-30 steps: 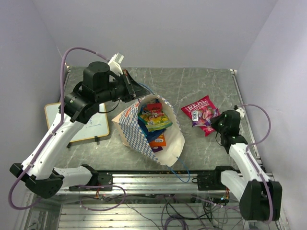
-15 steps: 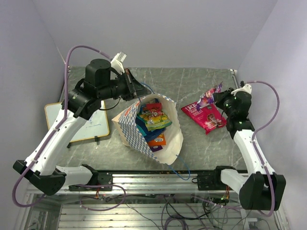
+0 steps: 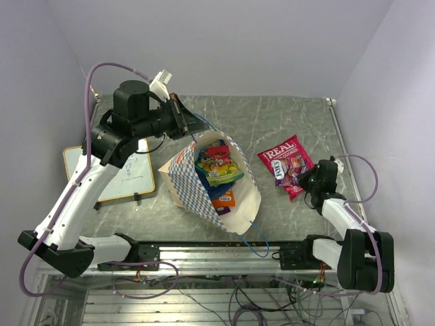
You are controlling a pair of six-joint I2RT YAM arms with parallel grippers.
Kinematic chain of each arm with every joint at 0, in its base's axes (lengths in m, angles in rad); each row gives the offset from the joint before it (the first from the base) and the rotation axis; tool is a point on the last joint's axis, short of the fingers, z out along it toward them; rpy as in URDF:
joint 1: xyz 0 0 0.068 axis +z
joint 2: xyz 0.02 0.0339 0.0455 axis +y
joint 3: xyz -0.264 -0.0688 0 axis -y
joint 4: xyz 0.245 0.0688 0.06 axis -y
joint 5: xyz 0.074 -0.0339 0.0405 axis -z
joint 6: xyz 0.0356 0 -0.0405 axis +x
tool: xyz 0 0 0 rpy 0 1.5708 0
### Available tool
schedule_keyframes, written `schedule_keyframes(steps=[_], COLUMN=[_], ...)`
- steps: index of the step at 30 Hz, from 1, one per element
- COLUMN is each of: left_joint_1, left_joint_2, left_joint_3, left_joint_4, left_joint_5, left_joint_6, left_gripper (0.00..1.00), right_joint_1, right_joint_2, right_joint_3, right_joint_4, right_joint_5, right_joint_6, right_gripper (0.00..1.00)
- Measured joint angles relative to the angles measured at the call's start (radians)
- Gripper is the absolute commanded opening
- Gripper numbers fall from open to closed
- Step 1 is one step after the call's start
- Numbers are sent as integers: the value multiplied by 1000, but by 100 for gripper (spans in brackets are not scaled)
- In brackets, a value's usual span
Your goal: Take the snacks out of the paper bag
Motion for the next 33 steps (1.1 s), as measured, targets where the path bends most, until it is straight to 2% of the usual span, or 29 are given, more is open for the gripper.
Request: schedule_keyframes(steps=[5,10,15,21,25,27,30,33], left_joint_1=[9,14,16,16,16,16,16,16], left_joint_2=[-1,-1,-1,-3,-14,-22,-33,-37], left_joint_3=[0,-5,-30,-35,-40,-49,-67,-78], left_joint_4=[1,11,38,54,61,66,76,92], left_joint_5=[10,29,45,51,52,55,65,75], left_joint_6=[-4,-22,-43,-60,-65,-68,-75,-82], left_gripper=[7,7,7,7,7,7,7,7], right_joint_1=[2,42,66,51,50,50,49,47], right_joint_2=[-36,-54,-36,81,72,53,43,40], right_joint_3=[33,198,320,307,224,188,186,231], right_joint_4=[-69,-172,-129,-79,-104,-148,-229,-336], right_joint_5=[26,29,26,61,101,142,208,271], right_joint_6=[-38,-144,-194,-204,-204,-200,-180,-161], right_gripper=[2,4,5,8,27,45,66,75])
